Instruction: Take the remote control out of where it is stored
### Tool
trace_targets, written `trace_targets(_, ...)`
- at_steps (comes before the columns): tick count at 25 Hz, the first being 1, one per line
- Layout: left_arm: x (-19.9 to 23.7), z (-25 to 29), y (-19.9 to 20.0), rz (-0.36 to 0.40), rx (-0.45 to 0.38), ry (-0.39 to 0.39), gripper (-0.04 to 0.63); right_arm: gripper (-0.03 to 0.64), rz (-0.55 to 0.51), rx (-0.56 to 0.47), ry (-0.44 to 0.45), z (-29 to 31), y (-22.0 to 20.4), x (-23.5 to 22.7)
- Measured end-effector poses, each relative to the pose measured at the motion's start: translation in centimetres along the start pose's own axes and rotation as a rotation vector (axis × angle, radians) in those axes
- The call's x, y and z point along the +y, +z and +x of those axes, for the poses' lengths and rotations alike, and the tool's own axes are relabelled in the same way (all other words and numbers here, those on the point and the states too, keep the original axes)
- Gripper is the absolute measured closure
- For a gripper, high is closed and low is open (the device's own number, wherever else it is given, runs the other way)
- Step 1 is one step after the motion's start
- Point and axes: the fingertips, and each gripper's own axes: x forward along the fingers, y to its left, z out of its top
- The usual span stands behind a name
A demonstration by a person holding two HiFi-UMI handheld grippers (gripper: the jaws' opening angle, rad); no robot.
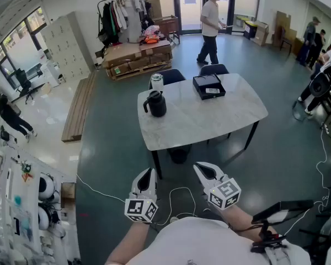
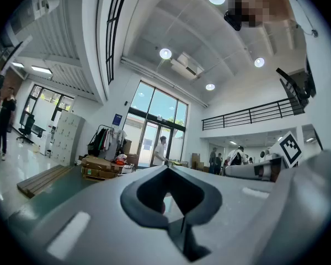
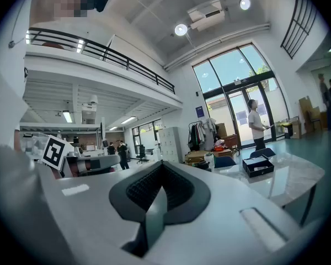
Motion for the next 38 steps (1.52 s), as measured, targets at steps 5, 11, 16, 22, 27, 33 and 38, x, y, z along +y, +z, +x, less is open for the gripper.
trace_targets(5,-0.1,0.1,-0.3,-0.005,-0.001,0.002,0.595,0.592,0.0,0.004,-0.004,-0.1,-0.2,-0.2)
trace_targets(11,0.0,0.0,-0.1,-0.005,-0.002,-0.01,0.595,0.592,-0.001,0.009,-0.02,-0.1,-0.3,-0.3)
trace_targets(16,0.9,-2.2,-0.2,-0.006,-0.009,-0.028,0.595,0.591,-0.001,0.011,-0.038,-0.2,-1.2,2.0)
trace_targets(22,1.4,-2.0,0.0,-0.012,-0.018,-0.043,0.594,0.591,0.003,0.011,-0.057,-0.1,-1.3,2.1)
trace_targets(27,1.1,-1.6,0.0,-0.023,-0.025,-0.069,0.595,0.591,-0.016,0.006,-0.088,-0.5,-0.8,1.6)
trace_targets(33,0.6,-0.4,-0.3,-0.038,-0.011,-0.1,0.595,0.591,-0.032,0.002,-0.143,-1.6,0.1,0.5)
trace_targets(38,-0.1,1.3,-0.9,-0.036,-0.001,-0.118,0.595,0.591,0.004,0.003,-0.179,-2.0,-0.8,-1.7)
